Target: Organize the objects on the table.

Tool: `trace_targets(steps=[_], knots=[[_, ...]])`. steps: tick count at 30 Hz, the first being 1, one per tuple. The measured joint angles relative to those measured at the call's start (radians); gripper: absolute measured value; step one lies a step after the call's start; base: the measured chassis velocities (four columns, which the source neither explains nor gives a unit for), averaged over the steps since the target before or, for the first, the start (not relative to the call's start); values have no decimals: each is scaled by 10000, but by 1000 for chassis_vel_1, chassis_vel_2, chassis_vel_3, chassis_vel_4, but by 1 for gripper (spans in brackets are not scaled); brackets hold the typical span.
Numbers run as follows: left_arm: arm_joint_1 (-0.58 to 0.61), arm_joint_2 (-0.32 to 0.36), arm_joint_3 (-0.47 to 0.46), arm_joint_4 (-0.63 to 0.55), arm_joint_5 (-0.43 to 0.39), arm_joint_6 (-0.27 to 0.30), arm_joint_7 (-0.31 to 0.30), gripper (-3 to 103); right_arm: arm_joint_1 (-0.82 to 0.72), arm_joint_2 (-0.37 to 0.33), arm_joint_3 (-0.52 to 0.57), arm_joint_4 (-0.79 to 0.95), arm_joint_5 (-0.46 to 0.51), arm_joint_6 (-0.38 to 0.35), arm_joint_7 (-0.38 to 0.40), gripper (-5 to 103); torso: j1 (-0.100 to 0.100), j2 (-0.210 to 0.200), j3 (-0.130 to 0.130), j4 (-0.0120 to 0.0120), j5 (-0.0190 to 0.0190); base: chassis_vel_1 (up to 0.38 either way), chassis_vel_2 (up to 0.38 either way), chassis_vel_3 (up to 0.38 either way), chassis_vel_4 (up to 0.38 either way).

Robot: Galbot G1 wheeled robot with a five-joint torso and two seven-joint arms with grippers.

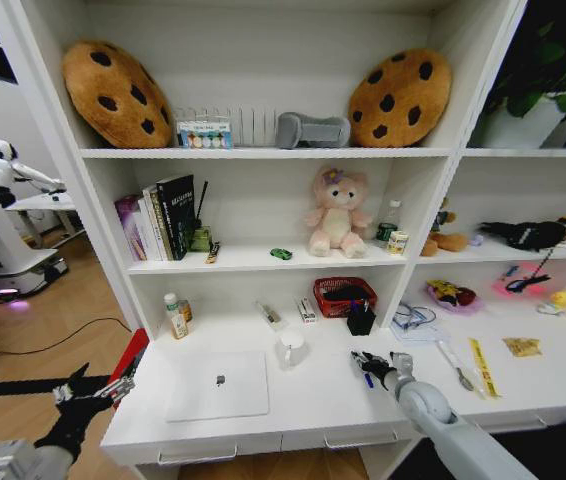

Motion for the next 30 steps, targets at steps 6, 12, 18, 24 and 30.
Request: trace_targets(steps=[6,12,18,24,30], knots=[[0,0,0,0,0,0,0,100,21,-2,-41,-15,3,-1,133,13,1,-1,0,6,2,0,0,0,0],[0,0,0,0,0,0,-1,100,58,38,56,-37,184,-18,193,13,2,-1,1,2,2,0,0,0,0],[0,0,0,0,0,0,-2,100,586,-2,330,-358,-1202,1825,-1281,13,3,-5,4,-1,-2,0,0,0,0],[0,0,1,0,0,0,-3,100,1513,89,269,-1180,-1868,3073,-2213,13,4,-4,3,0,-1,0,0,0,0],[0,0,0,0,0,0,-3,100,2462,402,70,-2154,-1989,4384,-3047,13,3,-2,1,3,0,0,0,0,0]])
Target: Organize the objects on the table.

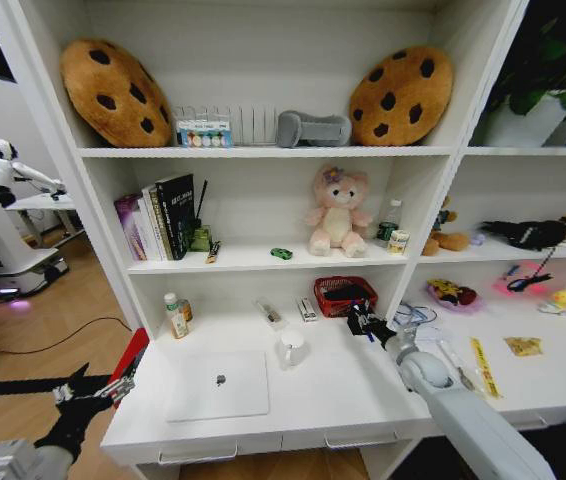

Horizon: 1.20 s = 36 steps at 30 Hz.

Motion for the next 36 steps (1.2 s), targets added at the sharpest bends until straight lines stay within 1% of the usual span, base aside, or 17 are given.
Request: trace_targets(steps=[4,8,9,10,13,14,16,17,20,21,25,30,32,33,34,35,36], knots=[[0,0,0,0,0,0,0,100,436,71,-77,-409,-39,163,20,13,0,0,0,-4,1,0,0,0,0],[0,0,0,0,0,0,0,100,1141,186,-200,-746,52,386,376,13,-1,1,0,-2,-2,0,0,0,0],[0,0,0,0,0,0,0,100,1450,271,-317,-1089,-105,742,528,13,-1,0,-1,0,-2,0,0,0,0],[0,0,0,0,0,0,0,100,1450,271,-317,-1089,-105,742,528,13,-1,0,-1,0,-2,0,0,0,0],[0,0,0,0,0,0,0,100,1915,499,-407,-1695,-418,1441,811,13,-1,0,0,-1,-1,0,0,0,0],[0,0,0,0,0,0,0,100,1915,499,-407,-1695,-418,1441,811,13,-1,0,0,-1,-1,0,0,0,0],[0,0,0,0,0,0,0,100,2009,620,-405,-2188,-606,2045,880,13,-1,1,-1,0,0,0,0,0,0],[0,0,0,0,0,0,0,100,2009,620,-405,-2188,-606,2045,880,13,-1,1,-1,0,0,0,0,0,0],[0,0,0,0,0,0,0,100,2142,748,-449,-2859,-1002,2623,792,13,-2,1,0,-5,-1,0,0,0,0],[0,0,0,0,0,0,0,100,2142,748,-449,-2859,-1002,2623,792,13,-2,1,0,-5,-1,0,0,0,0],[0,0,0,0,-1,0,2,100,2492,1049,-610,-3670,-1314,3463,642,13,-2,2,0,-1,0,0,0,0,0],[0,0,0,0,0,0,2,100,2732,1281,-852,-4153,-1486,3918,600,13,-2,2,0,-1,0,0,0,0,0],[0,0,0,1,0,0,2,100,2762,1342,-878,-4227,-1522,3978,600,13,-2,1,0,-1,-1,0,0,0,0],[0,0,0,0,0,0,2,100,2781,1434,-888,-4341,-1571,4075,466,13,-2,2,0,-1,-1,0,0,0,0],[0,0,0,0,0,0,2,100,2784,1501,-882,-4422,-1650,4158,328,9,-2,2,-1,-2,-1,0,0,0,0],[0,0,0,0,0,0,2,100,2784,1501,-882,-4422,-1650,4158,328,9,-2,2,-1,-2,-1,0,0,0,0],[0,0,0,0,0,0,2,100,2795,1584,-883,-4525,-1746,4289,276,13,-2,2,-1,-3,-1,0,0,0,0]])
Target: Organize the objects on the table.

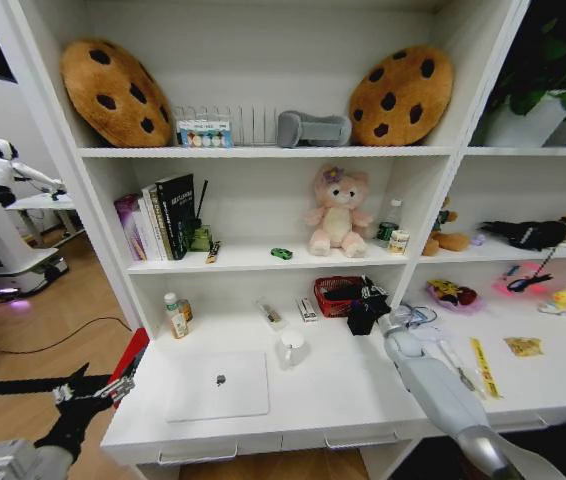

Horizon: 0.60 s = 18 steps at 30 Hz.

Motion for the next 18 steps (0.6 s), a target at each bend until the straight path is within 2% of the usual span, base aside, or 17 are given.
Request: trace_targets(steps=[3,4,7,10,11,15,16,18], knots=[[0,0,0,0,0,0,0,100,69,166,-71,-227,-130,320,-7,23,1,0,1,3,3,0,0,0,0],[0,0,0,0,0,0,0,100,81,170,-78,-234,-137,329,-7,28,0,-1,0,3,2,0,0,0,0],[0,0,0,0,0,0,0,100,86,164,-80,-233,-138,330,-7,33,1,-1,0,3,0,0,0,0,0],[0,0,0,0,0,0,0,100,2,-25,-34,55,-143,219,-22,50,0,0,1,2,0,0,0,0,0],[0,0,0,0,0,0,0,100,2,-25,-34,55,-143,219,-22,50,0,0,1,2,0,0,0,0,0],[0,0,0,0,0,0,0,100,-1021,-671,311,1927,-24,-400,187,72,0,-1,0,2,-1,0,0,0,0],[0,0,0,0,0,0,0,100,-1021,-671,311,1927,-24,-400,187,72,0,-1,0,2,-1,0,0,0,0],[1,0,0,0,0,0,0,100,-2158,-1001,620,3570,167,-1060,851,83,0,-1,-1,0,4,0,0,0,0]])
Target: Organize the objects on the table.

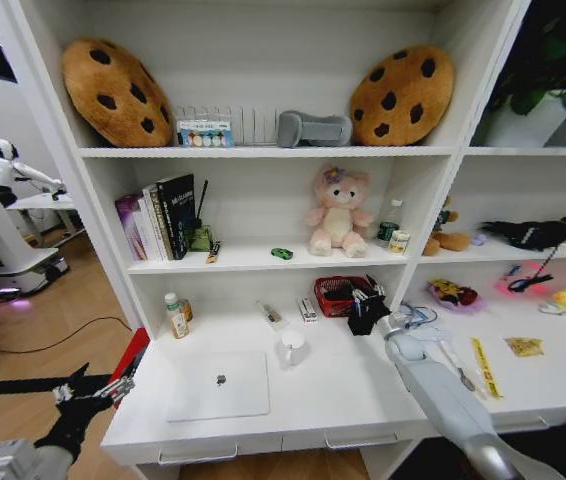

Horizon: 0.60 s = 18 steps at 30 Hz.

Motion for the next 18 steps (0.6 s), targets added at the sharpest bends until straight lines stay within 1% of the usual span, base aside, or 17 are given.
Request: trace_targets(steps=[1,2,3,4,5,6,7,8,10,11,12,13,14,15,18], knots=[[0,0,0,0,0,0,0,100,0,0,0,0,0,0,0,83,0,0,0,0,0,0,0,0,0],[0,-1,0,0,0,0,0,100,-560,-120,204,752,78,-288,393,88,1,1,0,-1,0,0,0,0,0],[0,-1,0,0,0,0,0,100,-560,-120,204,752,78,-288,393,88,1,1,0,-1,0,0,0,0,0],[0,0,0,0,0,0,1,100,-949,-186,373,1260,144,-465,638,88,-1,1,-1,-1,-2,0,0,0,0],[0,0,0,0,0,0,2,100,-1537,-246,695,1983,192,-774,910,97,-1,2,-1,0,-6,0,0,0,0],[0,0,0,0,0,0,0,100,-2056,-254,986,2551,84,-948,1158,97,-1,2,-1,-1,-6,0,0,0,0],[0,0,-1,0,0,-1,-1,100,-2560,-230,1273,2974,-99,-986,1303,99,0,1,-1,4,-5,0,0,0,0],[0,0,-1,0,0,-1,-1,100,-2560,-230,1273,2974,-99,-986,1303,99,0,1,-1,4,-5,0,0,0,0],[-1,0,0,0,0,0,0,100,-3635,-168,1762,3632,-276,-1076,1560,100,0,1,-1,4,-2,0,0,0,0],[0,0,0,0,0,0,2,100,-4171,-154,1977,3907,-217,-1203,1587,100,0,1,-1,1,-1,0,0,0,0],[0,0,0,0,0,0,2,100,-4171,-154,1977,3907,-217,-1203,1587,100,0,1,-1,1,-1,0,0,0,0],[0,0,1,0,0,0,3,100,-4910,-125,2315,4201,-109,-1324,1575,100,-1,1,-1,-1,0,0,0,0,0],[0,-1,0,0,0,0,1,100,-5634,-93,2796,4455,6,-1529,1390,100,-1,2,-2,-2,-3,0,0,0,0],[0,-1,0,0,0,0,1,100,-5634,-93,2796,4455,6,-1529,1390,100,-1,2,-2,-2,-3,0,0,0,0],[0,0,0,0,0,0,2,100,-6524,-30,3461,4596,328,-1762,711,100,-1,3,-1,-3,-6,0,0,0,0]])
